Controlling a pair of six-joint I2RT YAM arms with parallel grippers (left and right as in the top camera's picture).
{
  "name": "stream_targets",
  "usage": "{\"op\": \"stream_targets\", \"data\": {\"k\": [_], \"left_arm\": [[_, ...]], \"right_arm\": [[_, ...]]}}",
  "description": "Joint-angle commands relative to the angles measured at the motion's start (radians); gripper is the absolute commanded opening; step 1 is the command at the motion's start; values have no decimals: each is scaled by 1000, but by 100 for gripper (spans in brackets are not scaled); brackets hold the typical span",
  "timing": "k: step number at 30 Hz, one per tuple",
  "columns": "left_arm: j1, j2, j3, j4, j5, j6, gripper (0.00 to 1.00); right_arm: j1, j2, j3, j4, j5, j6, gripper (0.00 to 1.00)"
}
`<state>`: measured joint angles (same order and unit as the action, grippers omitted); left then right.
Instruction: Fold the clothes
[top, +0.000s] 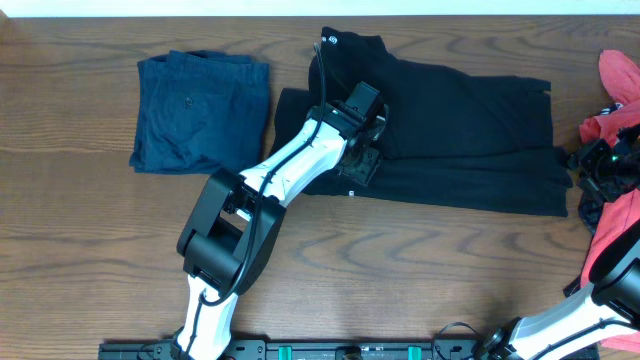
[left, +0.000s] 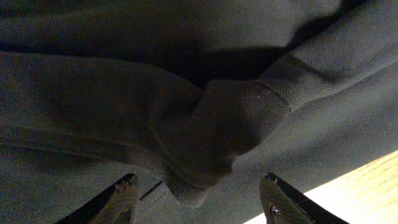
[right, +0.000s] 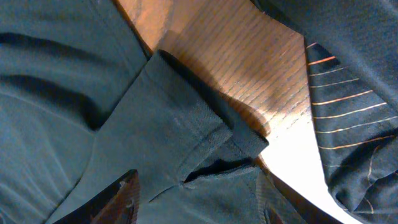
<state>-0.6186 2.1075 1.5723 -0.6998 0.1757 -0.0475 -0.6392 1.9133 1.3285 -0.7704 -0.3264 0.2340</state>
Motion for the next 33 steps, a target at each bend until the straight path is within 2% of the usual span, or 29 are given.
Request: {"op": "stream_targets", "data": {"k": [1, 3, 4, 9, 10, 13, 18, 21, 33], "left_arm": [[-3, 31, -6, 10, -12, 10, 58], [-3, 45, -6, 13, -11, 10, 47], [-5, 51, -6, 11, -8, 10, 44], [-11, 56, -6, 9, -9, 11, 43], [-11, 56, -5, 12, -9, 11, 37], [-11, 56, 8, 6, -22, 14, 5], [-11, 39, 73, -33, -87, 15, 6], [-11, 33, 110, -32, -95, 61, 6], [-24, 61, 111, 130, -93, 220, 6]], "right_arm": [[20, -15, 5, -1, -15, 5, 58], [20, -15, 5, -1, -15, 5, 58], [20, -15, 5, -1, -15, 5, 58], [19, -15, 5, 0, -15, 5, 58], [20, -15, 5, 0, -15, 5, 58], [20, -15, 5, 0, -16, 5, 58], [20, -15, 5, 0, -15, 5, 58], [20, -15, 5, 1, -15, 5, 58], [20, -15, 5, 0, -16, 5, 58]]}}
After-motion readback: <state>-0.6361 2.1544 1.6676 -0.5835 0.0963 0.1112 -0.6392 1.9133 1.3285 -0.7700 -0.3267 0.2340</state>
